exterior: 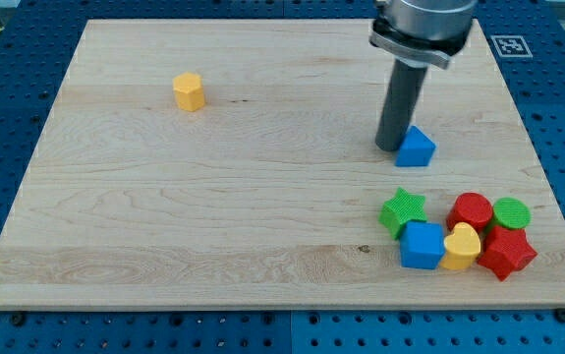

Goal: Slide the blue triangle to the top right side of the red circle

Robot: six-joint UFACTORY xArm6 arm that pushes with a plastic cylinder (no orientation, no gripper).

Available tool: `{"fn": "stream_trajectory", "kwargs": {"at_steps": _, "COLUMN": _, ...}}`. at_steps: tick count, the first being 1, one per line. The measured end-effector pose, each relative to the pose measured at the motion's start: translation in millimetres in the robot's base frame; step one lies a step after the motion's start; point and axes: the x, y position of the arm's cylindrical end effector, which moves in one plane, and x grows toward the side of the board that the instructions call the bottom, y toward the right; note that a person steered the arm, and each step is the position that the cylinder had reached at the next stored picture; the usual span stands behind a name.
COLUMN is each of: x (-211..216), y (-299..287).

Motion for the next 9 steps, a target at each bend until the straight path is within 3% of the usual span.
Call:
{"fn": "stream_trajectory", "kwargs": {"at_steps": 1, "x": 29.1, "y": 15.6}}
{"fn": "stream_trajectory", "kwargs": {"at_steps": 2, "x": 27.6, "y": 7.0}}
{"fn": "stream_trajectory", "kwargs": {"at_steps": 4, "x": -11.4, "y": 7.7}}
{"fn": "stream_trajectory", "kwargs": {"at_steps": 7, "x": 42.1, "y": 67.0}}
{"fn": "stream_trajectory", "kwargs": {"at_steps": 9, "x": 4.1, "y": 36.9}}
